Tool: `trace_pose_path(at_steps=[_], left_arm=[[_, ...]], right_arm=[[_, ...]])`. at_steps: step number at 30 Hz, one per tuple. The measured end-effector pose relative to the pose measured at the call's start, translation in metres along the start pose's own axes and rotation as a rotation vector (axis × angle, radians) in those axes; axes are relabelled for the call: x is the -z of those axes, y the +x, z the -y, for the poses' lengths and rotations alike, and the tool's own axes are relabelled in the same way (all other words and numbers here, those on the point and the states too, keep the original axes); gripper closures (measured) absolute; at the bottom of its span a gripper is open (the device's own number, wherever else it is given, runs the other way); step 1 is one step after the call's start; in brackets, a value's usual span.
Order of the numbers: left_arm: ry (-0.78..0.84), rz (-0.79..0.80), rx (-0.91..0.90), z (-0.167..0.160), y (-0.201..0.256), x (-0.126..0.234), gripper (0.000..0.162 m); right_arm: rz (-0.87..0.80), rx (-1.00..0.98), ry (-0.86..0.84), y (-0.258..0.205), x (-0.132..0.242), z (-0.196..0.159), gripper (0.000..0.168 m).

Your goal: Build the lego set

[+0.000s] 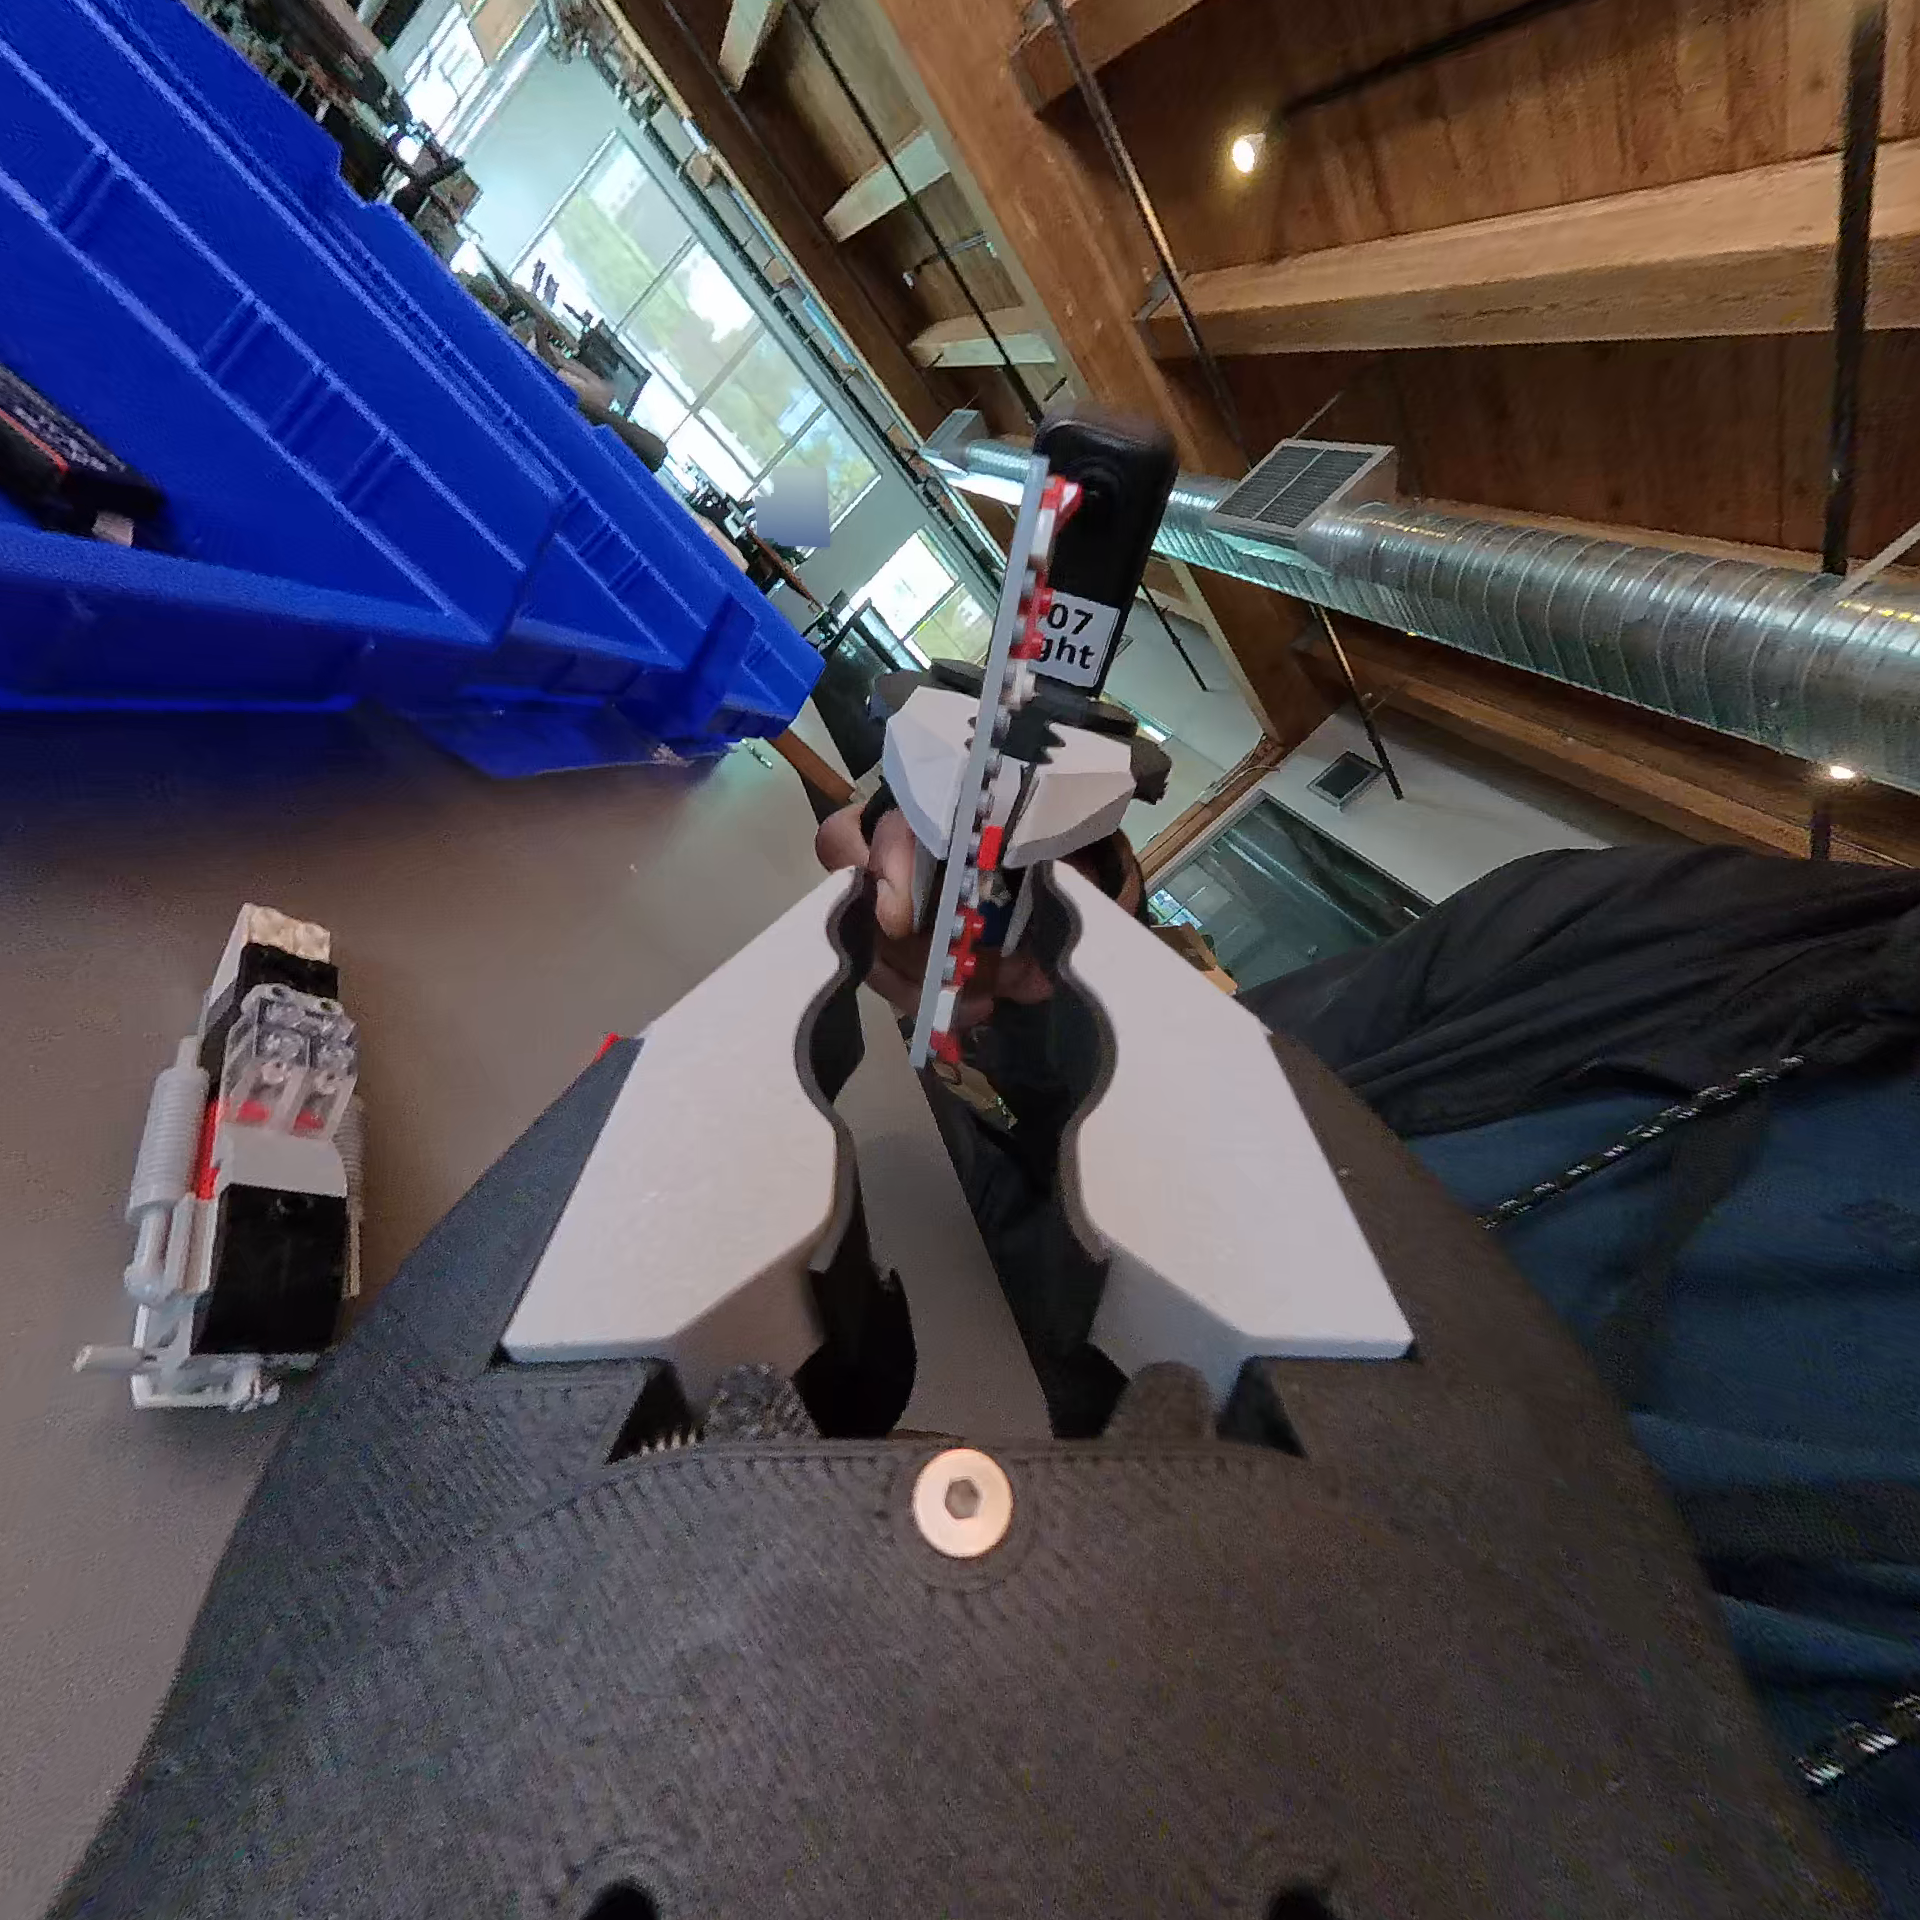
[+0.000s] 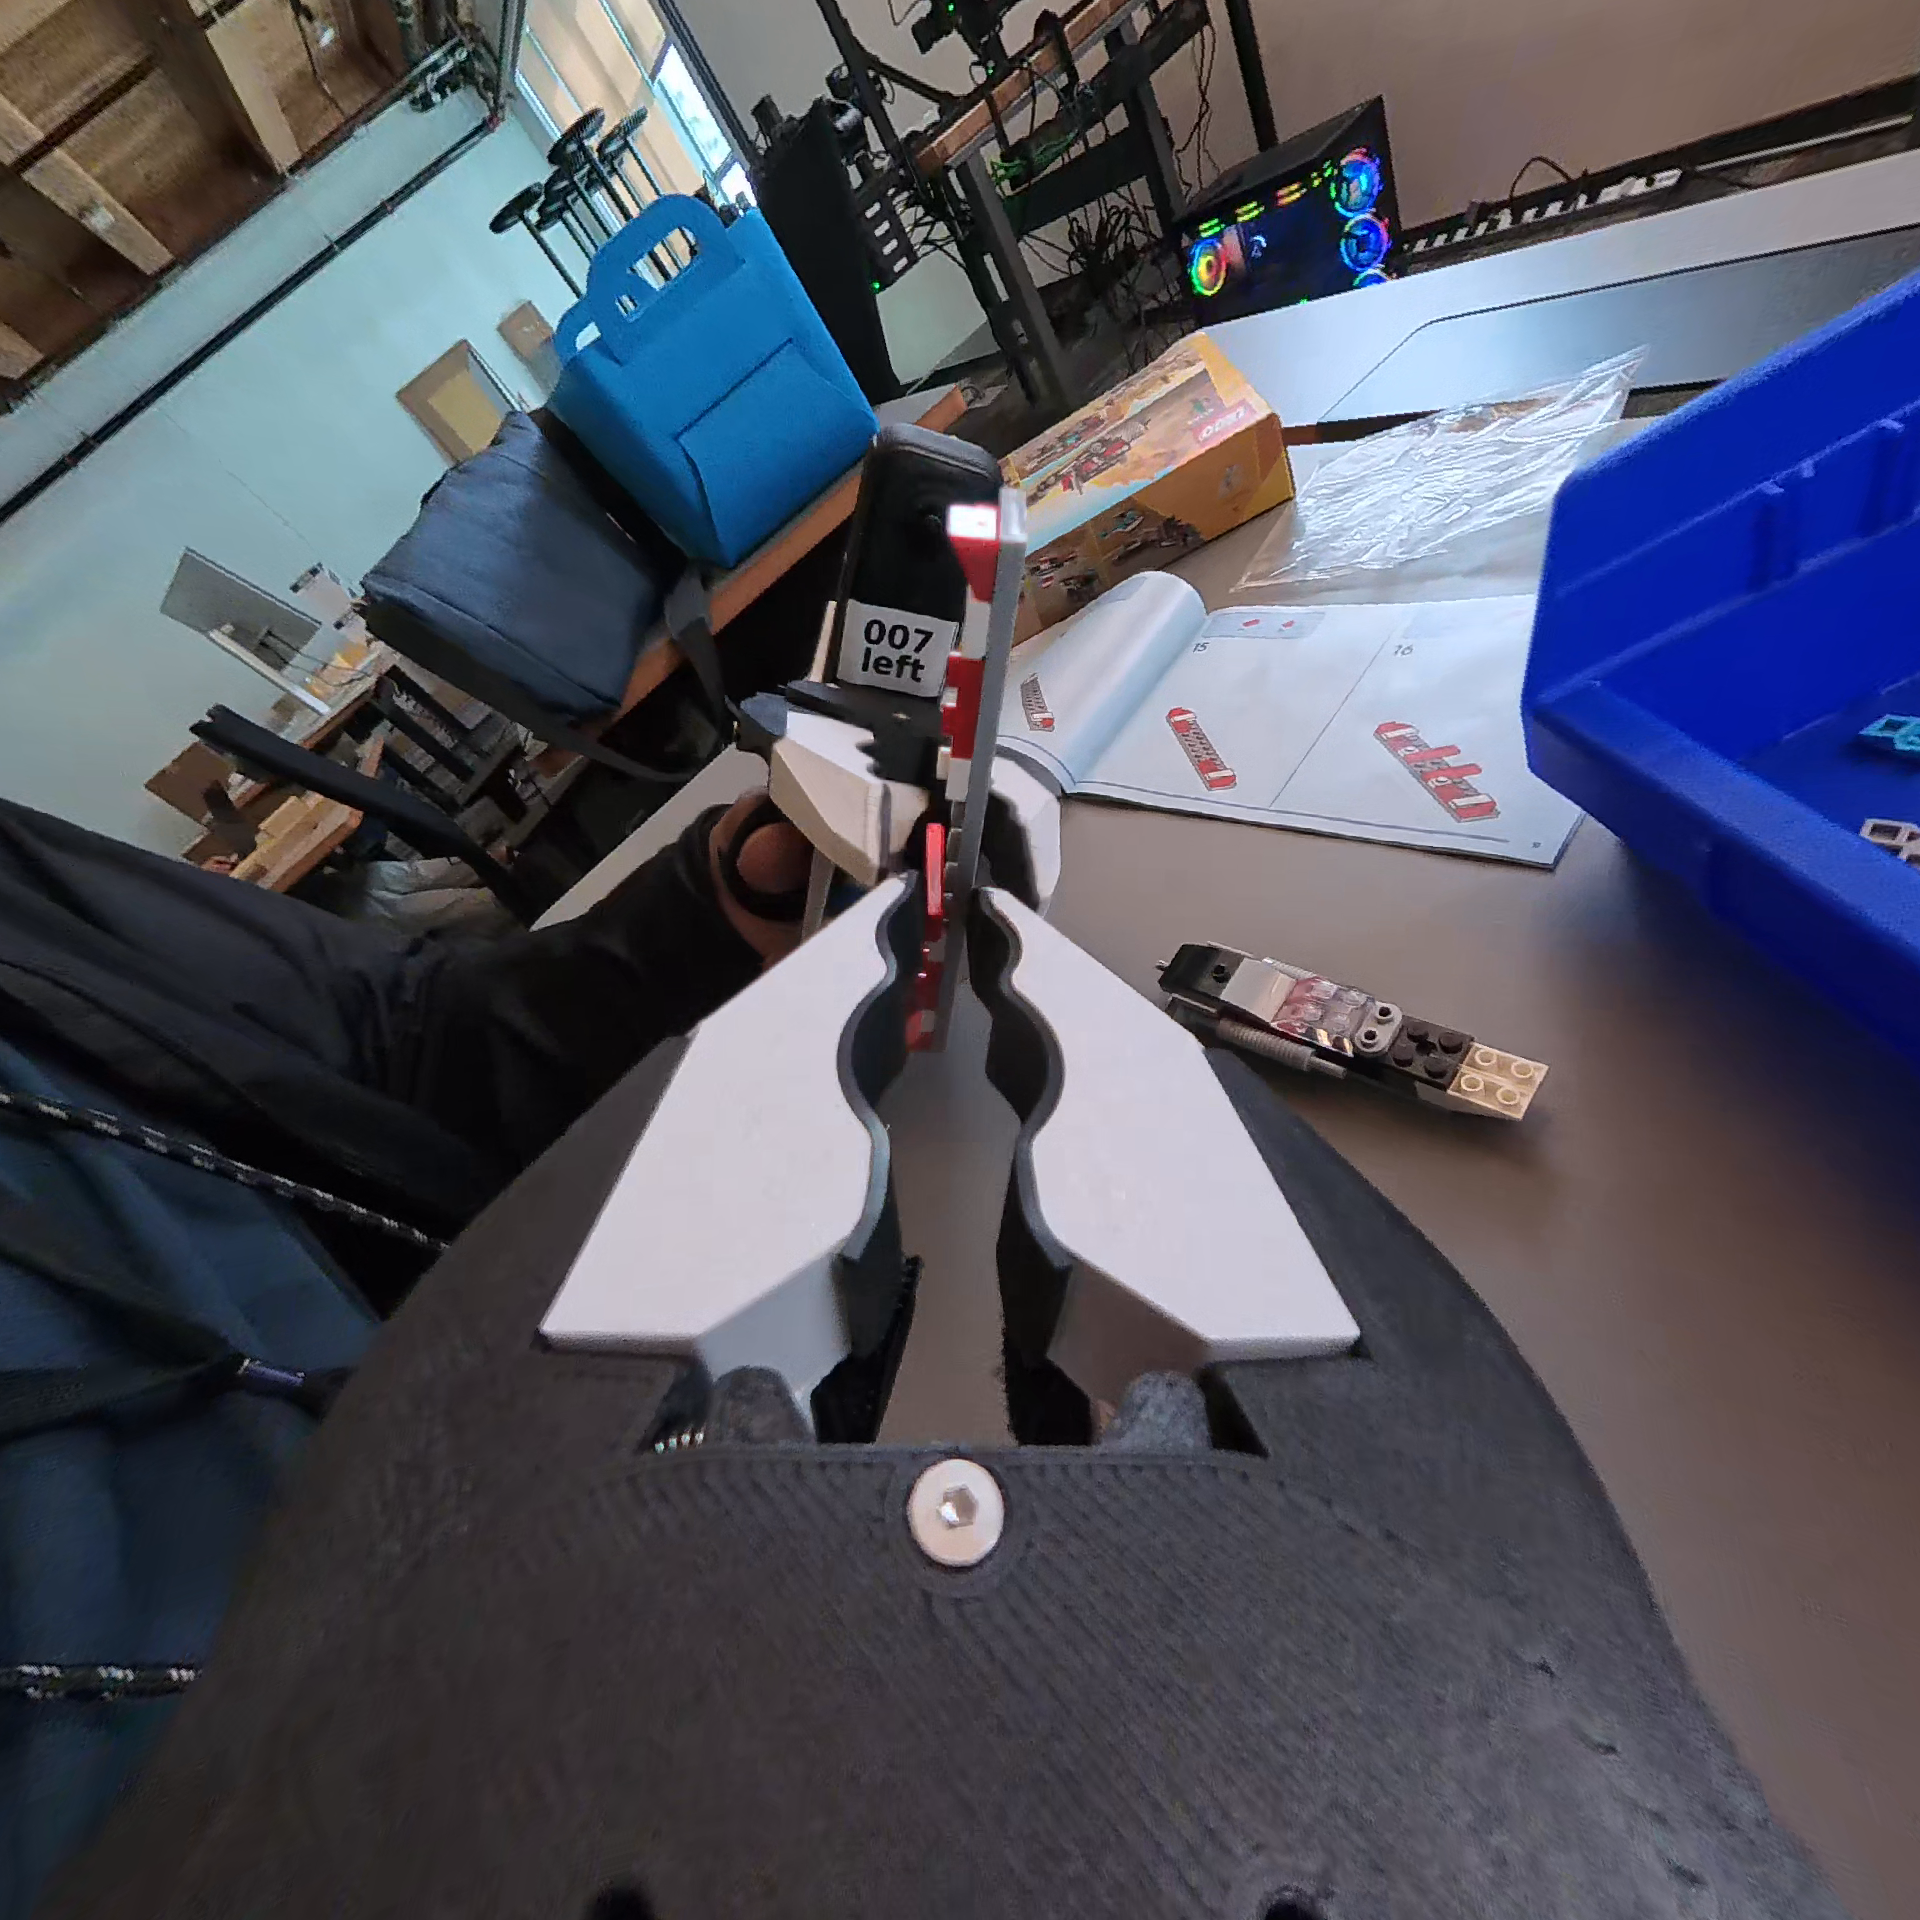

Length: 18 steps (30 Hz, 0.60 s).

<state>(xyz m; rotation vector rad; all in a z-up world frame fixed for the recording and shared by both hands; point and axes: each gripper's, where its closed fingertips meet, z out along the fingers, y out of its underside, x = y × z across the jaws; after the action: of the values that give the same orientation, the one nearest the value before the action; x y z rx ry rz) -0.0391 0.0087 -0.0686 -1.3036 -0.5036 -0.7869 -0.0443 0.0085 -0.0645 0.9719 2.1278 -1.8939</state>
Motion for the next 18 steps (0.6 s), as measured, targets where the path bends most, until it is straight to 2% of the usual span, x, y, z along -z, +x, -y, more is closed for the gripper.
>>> trace_pose_path(at_steps=[5,8,18], left_arm=[[0.006,-0.048,-0.041,0.0,0.011,-0.002,0.138],[0.013,-0.096,-0.05,0.0,0.019,-0.002,0.151],[0.028,-0.134,-0.088,0.001,0.025,-0.002,0.154]], right_arm=[[0.028,0.066,-0.017,-0.012,-0.002,0.0,0.161],[0.034,0.104,-0.023,-0.016,-0.002,0.001,0.161],[0.056,0.139,-0.041,-0.024,-0.001,0.003,0.16]])
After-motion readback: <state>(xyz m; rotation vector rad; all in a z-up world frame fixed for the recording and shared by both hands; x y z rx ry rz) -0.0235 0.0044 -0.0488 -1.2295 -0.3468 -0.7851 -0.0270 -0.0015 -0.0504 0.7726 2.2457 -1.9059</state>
